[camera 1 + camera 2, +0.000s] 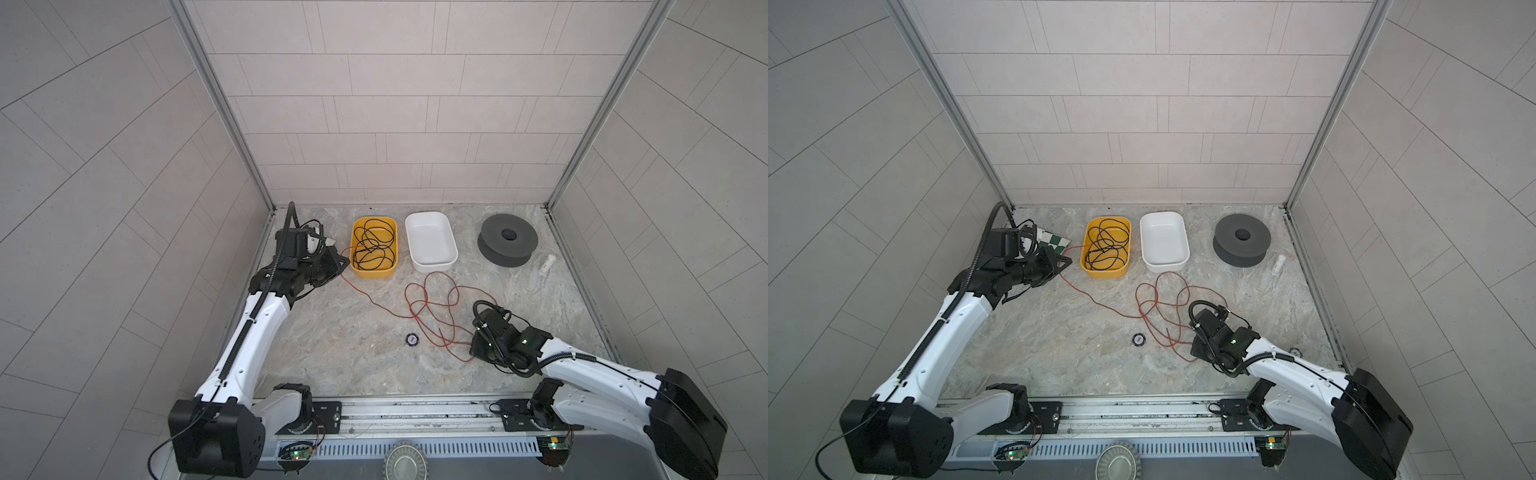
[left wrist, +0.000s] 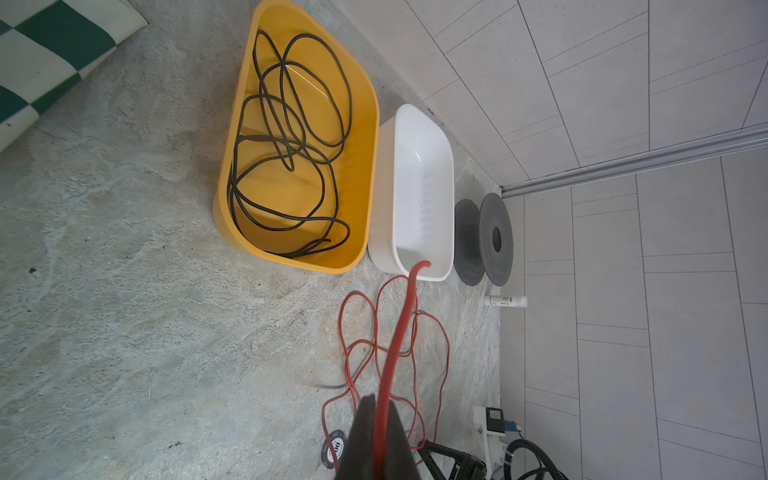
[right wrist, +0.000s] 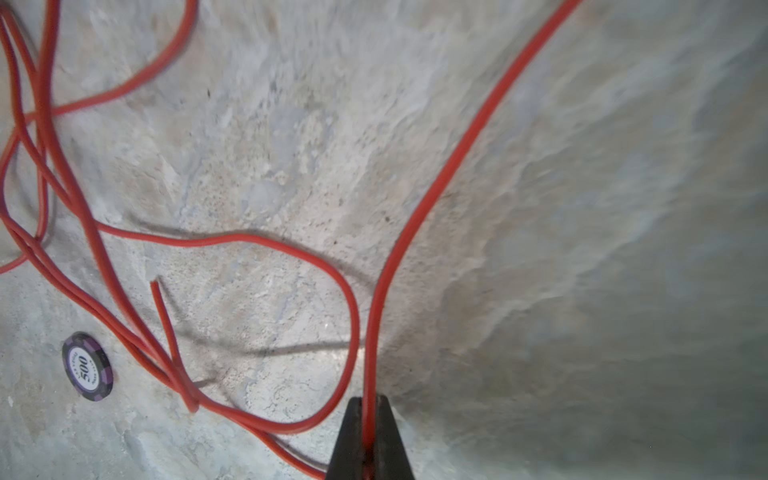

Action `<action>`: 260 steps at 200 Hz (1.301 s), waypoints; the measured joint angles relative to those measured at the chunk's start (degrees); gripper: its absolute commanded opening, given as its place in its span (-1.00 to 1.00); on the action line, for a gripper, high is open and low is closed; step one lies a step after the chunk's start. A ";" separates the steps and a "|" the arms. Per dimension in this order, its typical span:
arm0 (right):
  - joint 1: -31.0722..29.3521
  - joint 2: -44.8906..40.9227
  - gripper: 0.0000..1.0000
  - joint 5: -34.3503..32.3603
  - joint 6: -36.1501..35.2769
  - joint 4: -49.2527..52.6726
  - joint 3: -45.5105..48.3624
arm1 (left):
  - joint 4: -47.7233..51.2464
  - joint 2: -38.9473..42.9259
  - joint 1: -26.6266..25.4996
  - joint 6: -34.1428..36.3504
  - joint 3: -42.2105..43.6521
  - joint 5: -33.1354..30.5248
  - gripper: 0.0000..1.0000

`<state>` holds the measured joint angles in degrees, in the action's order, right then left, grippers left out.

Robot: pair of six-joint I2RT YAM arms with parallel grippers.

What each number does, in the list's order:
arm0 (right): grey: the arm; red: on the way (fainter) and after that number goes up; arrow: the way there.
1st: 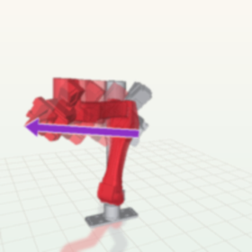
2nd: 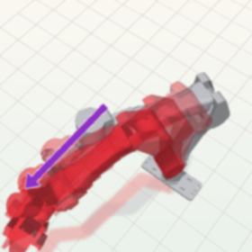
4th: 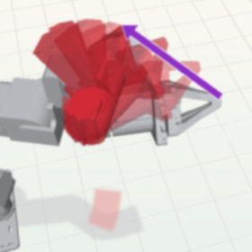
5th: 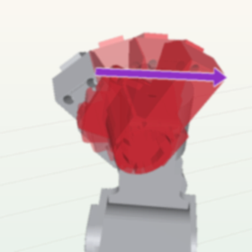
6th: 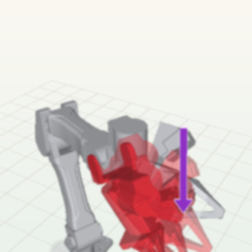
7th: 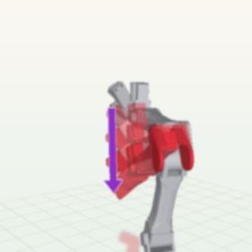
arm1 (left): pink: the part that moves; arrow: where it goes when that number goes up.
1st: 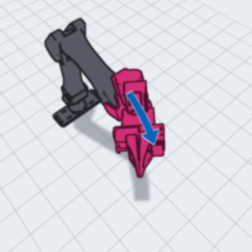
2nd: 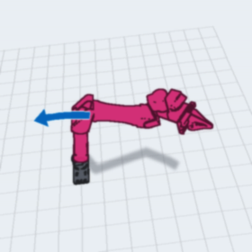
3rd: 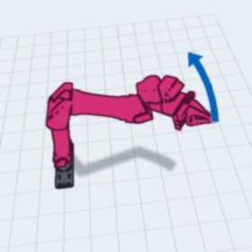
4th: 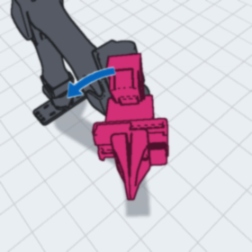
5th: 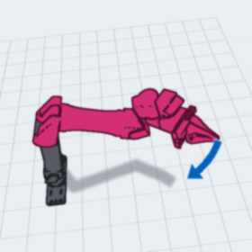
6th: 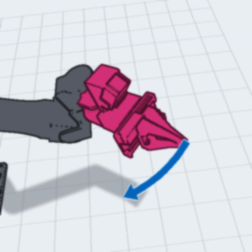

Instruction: Wrap the cables

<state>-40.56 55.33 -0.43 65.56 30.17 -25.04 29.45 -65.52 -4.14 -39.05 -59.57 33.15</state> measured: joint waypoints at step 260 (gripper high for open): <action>42.64 -9.46 -1.00 -5.53 -33.86 29.94 -30.62 | 32.92 8.35 0.85 10.47 -19.93 -15.15 -1.00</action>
<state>2.09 45.87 -5.96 31.70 60.12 -55.66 62.37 -57.17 -3.29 -28.58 -79.50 18.00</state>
